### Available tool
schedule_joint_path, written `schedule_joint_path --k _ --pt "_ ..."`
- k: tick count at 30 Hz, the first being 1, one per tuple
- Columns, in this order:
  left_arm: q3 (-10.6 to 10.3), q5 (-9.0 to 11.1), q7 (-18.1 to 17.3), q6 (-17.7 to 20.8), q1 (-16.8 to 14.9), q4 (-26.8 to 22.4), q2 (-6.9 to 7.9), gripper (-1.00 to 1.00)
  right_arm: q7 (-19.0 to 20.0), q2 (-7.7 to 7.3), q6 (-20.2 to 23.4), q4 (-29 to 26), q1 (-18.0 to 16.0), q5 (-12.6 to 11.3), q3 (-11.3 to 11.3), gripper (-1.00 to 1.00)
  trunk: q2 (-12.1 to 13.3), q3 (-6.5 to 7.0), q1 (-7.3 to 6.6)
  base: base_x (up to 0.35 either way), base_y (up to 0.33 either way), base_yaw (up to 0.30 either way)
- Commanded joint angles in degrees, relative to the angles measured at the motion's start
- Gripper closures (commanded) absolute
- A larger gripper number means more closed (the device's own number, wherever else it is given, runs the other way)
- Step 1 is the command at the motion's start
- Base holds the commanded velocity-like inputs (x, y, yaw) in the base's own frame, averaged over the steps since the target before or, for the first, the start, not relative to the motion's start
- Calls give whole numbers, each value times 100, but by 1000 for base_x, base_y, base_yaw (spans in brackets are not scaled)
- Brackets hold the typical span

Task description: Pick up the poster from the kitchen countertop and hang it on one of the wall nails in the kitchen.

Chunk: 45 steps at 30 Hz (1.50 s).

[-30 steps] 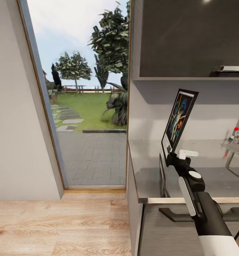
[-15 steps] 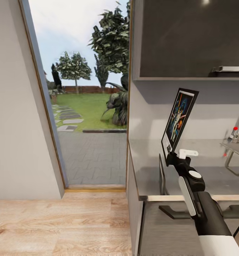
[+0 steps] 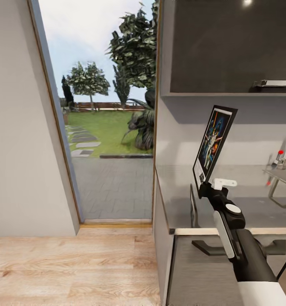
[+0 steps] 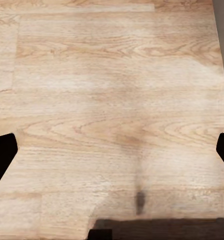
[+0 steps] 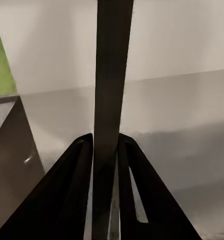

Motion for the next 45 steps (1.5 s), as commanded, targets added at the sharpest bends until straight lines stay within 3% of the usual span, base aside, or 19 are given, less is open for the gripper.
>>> schedule_joint_path --k 1,23,25,27,30,40,43,45 --pt "26 -36 0 -11 0 -6 -6 -100 -38 -3 20 -8 -3 -70 7 100 -4 -5 -2 -188 171 0" --pt "26 -36 0 -13 1 -1 -6 -100 -38 4 20 0 -1 -70 20 100 -4 -5 -2 -70 170 228" --pt "26 -36 0 -12 0 -1 -6 -100 -38 3 20 0 -1 -70 62 100 -4 -5 -2 0 289 287" --pt "26 -36 0 -14 3 2 -6 -100 -38 -1 20 -4 0 -66 316 100 -4 -5 -2 0 290 287" --pt "26 -36 0 -13 2 -2 -6 -100 -38 3 20 -4 0 -68 452 100 -4 -5 -2 -18 291 287" --pt "26 -36 0 -17 4 -4 -6 -100 -10 4 16 -8 36 -73 531 100 -4 -5 -2 -65 291 201" --pt "26 -36 0 -18 2 -5 -4 -100 282 -2 11 -8 63 -76 519 100 -4 -5 -2 -52 253 28" --pt "26 -34 0 -22 2 -5 16 -100 1082 -28 4 -6 79 -63 495 100 -4 -5 -2 -20 113 11"
